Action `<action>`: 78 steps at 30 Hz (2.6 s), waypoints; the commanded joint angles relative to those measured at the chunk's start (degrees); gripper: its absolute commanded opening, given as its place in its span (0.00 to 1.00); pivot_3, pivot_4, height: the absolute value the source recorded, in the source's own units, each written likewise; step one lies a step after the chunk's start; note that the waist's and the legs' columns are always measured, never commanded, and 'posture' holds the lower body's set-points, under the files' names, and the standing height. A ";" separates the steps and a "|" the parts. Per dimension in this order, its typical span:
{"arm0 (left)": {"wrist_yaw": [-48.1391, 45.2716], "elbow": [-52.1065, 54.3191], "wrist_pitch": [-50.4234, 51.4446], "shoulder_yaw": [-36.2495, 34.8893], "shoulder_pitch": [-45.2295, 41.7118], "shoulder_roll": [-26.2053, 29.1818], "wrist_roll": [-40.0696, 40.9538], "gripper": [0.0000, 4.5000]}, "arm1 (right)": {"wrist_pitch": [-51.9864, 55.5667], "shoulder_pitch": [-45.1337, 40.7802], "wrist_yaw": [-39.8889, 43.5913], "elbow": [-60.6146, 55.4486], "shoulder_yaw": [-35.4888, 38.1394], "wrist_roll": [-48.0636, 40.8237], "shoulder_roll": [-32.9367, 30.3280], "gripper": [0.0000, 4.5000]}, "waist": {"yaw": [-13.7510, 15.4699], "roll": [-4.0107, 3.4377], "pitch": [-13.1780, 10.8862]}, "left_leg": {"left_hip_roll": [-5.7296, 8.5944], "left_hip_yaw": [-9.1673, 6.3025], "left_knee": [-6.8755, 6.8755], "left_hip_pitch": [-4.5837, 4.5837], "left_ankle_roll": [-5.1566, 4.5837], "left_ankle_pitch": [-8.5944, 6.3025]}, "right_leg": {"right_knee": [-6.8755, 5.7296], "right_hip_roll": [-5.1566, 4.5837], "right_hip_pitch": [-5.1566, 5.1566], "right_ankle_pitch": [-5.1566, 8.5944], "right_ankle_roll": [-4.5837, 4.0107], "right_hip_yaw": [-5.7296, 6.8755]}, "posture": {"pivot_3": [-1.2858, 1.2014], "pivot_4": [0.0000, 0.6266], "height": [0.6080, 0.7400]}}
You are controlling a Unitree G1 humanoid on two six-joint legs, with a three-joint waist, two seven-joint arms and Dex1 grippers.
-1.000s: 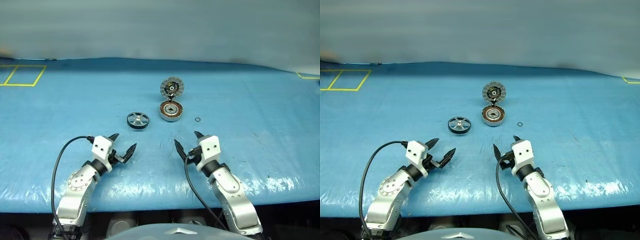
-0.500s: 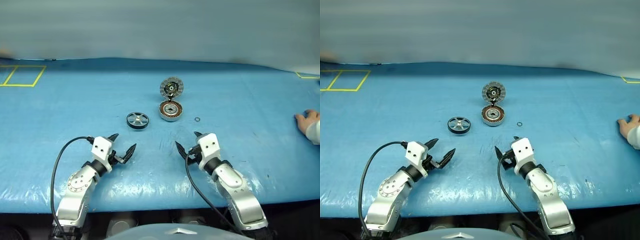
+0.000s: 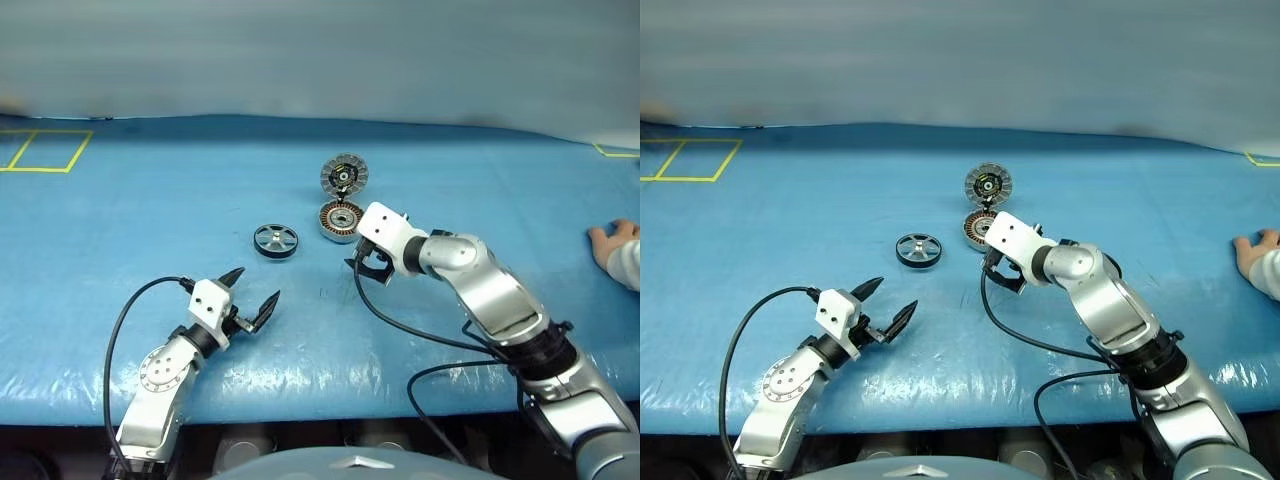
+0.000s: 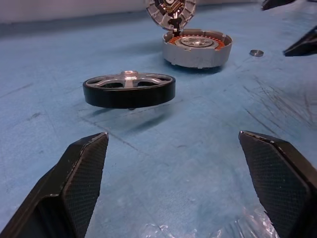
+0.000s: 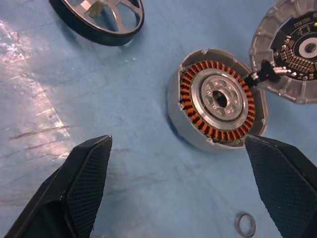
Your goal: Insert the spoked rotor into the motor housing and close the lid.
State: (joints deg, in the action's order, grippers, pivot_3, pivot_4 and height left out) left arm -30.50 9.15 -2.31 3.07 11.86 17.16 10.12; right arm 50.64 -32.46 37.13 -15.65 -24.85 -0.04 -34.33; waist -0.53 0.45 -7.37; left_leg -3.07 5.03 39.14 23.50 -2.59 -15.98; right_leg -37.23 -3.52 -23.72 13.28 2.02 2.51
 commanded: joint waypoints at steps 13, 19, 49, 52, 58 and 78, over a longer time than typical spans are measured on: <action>0.32 -0.05 -6.19 0.82 3.15 -1.39 -0.49 1.00 | -15.50 -19.76 4.23 37.29 -8.28 10.44 11.76 1.00 | -0.17 -0.22 -0.13 | 0.01 0.20 0.01 0.13 -0.05 -0.02 | 0.08 -0.03 -0.10 -0.26 0.44 -0.03 | 0.52 0.24 1.00; 0.73 0.37 -6.30 0.84 3.56 -1.43 -0.48 1.00 | -16.66 -19.18 6.40 39.65 -8.15 12.12 12.84 1.00 | -0.30 -0.34 -0.21 | 0.01 0.23 0.01 0.11 -0.05 -0.02 | 0.08 -0.03 -0.10 -0.26 0.45 -0.03 | 0.52 0.24 1.00; 0.91 -3.77 -8.33 -0.36 2.14 -1.68 -0.16 1.00 | -20.18 -15.81 4.76 37.00 -2.46 15.50 16.96 0.99 | -1.17 -0.47 -0.26 | -0.15 0.30 0.00 0.01 0.07 0.14 | -0.09 0.01 -0.17 -0.39 0.21 -0.02 | 0.52 0.24 1.00; 0.90 -3.82 -8.24 -0.39 2.22 -1.76 -0.12 1.00 | -20.04 -16.18 5.26 37.22 -2.30 15.36 16.85 0.99 | -1.09 -0.49 -0.28 | -0.15 0.30 0.00 0.02 0.06 0.14 | -0.08 0.01 -0.18 -0.39 0.21 -0.02 | 0.52 0.24 1.00; 1.07 -3.77 -8.24 -0.48 2.41 -1.98 -0.23 1.00 | -19.25 -16.67 6.06 39.11 -2.60 15.63 16.67 0.99 | -1.10 -0.51 -0.29 | -0.15 0.30 -0.01 0.02 0.06 0.14 | -0.08 0.01 -0.19 -0.39 0.20 -0.01 | 0.52 0.24 1.00; 1.26 -3.27 -8.34 -1.34 2.55 -1.42 -0.29 1.00 | 4.02 -6.39 13.69 26.20 -5.64 11.43 19.04 0.41 | -1.07 -0.40 -0.05 | -0.23 0.24 -0.04 -0.13 0.07 0.12 | -0.02 0.00 -0.01 -0.24 -0.06 0.08 | 0.52 0.24 1.00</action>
State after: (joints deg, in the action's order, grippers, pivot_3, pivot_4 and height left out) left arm -29.24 4.79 -9.34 2.55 14.36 15.50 9.20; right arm 49.04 -43.15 48.47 11.27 -27.18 14.08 -16.35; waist -1.59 0.05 -7.42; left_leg -3.32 5.27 39.07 23.33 -2.51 -15.87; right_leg -37.25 -3.51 -23.72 13.11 1.85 2.60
